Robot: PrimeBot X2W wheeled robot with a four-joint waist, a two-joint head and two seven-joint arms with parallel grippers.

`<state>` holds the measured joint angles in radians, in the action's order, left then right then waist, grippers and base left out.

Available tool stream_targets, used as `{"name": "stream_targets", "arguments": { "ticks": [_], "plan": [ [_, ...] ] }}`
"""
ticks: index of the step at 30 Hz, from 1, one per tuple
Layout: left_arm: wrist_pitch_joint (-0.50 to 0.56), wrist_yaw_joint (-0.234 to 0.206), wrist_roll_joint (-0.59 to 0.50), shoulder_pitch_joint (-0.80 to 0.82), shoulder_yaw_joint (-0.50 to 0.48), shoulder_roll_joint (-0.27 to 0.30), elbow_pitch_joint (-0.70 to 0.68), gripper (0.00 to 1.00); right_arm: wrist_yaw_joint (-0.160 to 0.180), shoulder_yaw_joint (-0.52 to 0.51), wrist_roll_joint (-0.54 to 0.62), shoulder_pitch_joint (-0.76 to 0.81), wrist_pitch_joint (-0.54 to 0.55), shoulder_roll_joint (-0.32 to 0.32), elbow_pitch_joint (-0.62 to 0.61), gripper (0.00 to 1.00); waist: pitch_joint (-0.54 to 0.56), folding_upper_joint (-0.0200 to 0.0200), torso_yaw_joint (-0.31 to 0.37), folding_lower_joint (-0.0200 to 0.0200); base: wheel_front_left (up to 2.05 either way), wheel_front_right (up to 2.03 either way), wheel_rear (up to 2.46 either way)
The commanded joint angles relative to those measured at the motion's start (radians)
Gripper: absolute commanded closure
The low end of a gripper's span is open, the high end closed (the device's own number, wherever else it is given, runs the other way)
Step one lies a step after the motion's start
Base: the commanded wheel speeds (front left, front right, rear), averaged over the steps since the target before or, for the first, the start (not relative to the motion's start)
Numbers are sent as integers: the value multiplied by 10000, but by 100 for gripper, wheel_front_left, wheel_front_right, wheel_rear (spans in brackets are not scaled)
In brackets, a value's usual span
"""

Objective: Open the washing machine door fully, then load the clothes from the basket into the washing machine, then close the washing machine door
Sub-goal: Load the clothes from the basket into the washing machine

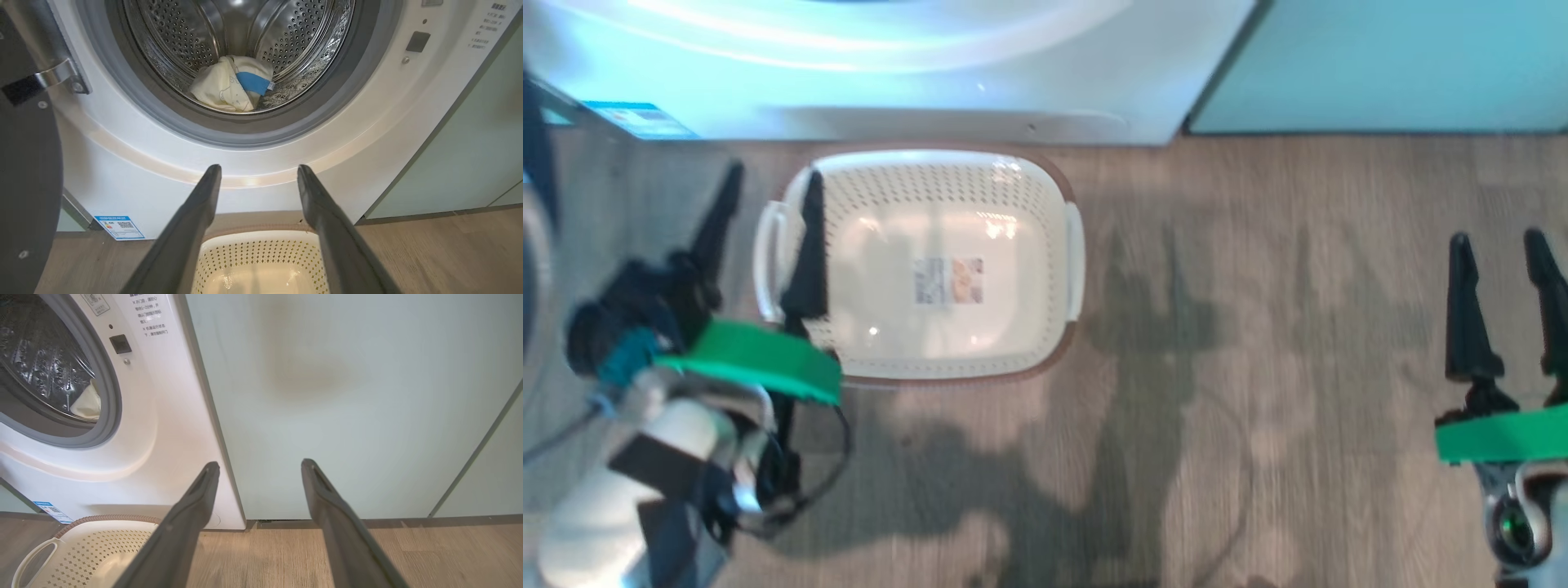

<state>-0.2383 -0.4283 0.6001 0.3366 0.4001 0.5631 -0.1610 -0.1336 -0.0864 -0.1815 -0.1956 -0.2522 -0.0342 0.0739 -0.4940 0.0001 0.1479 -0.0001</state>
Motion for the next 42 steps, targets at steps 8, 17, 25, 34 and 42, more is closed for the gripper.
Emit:
{"name": "stream_targets", "arguments": {
  "ticks": [8, 17, 25, 34, 42],
  "plan": [
    [-208, -1085, -304, -1069, -153, -412, -218, 0, 29, 23, 281, 959, 454, -200, -636, 0, 1446, -1, -866, 1, 0, 0, 0],
    [-232, -901, -424, -2313, -258, -851, 3, 0, 29, 180, 378, 1813, 1076, -215, -1137, 0, 2787, -1, -1027, 1, 0, 0, 0],
    [-234, -790, -596, -2925, -315, -883, 185, 0, 29, 280, 337, 2401, 1412, -192, -1448, 0, 3539, -1, -990, 1, 0, 0, 0],
    [-232, -876, -736, -3335, -417, -750, 225, 0, 29, 302, 321, 2835, 1634, -175, -1775, 0, 3999, -1, -892, 1, 0, 0, 0],
    [-133, -996, -902, -3394, -276, -660, 119, 0, 29, 257, 306, 2934, 1741, -166, -1884, 0, 4166, -1, -806, 1, 0, 0, 0]
  ]
}}
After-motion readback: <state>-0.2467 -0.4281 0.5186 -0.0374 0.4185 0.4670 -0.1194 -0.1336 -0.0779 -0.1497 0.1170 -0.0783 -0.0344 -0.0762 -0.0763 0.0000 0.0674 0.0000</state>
